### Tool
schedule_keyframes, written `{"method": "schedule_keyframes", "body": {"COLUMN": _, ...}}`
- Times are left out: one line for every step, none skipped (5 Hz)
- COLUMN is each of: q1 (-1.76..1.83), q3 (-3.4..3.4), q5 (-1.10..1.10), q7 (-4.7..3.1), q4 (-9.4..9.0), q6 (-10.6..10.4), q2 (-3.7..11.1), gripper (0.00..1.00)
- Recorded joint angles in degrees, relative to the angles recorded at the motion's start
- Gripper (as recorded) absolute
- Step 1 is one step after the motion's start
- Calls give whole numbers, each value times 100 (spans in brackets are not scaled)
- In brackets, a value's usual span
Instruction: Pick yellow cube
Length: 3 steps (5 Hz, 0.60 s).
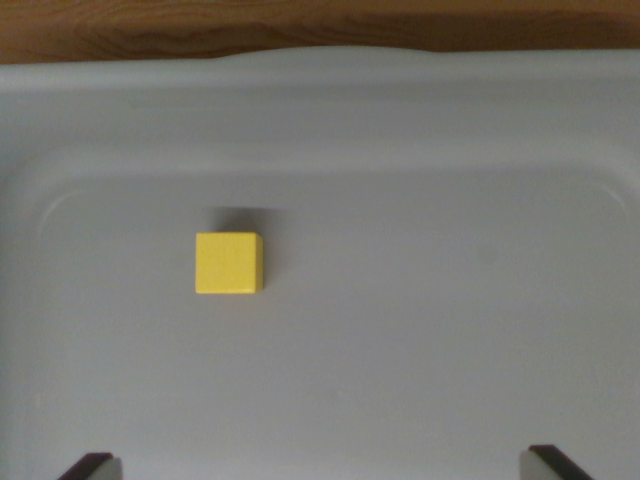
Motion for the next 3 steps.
{"method": "schedule_keyframes", "body": {"q1": 25, "q3": 20, "q5": -17, "q7": 35, "q4": -58, "q6": -187, "q2": 148, "gripper": 0}}
{"method": "schedule_keyframes", "body": {"q1": 25, "q3": 20, "q5": -17, "q7": 35, "q4": -58, "q6": -187, "q2": 148, "gripper": 0}}
{"method": "schedule_keyframes", "body": {"q1": 52, "q3": 42, "q5": -35, "q7": 75, "q4": -124, "q6": -397, "q2": 314, "gripper": 0}}
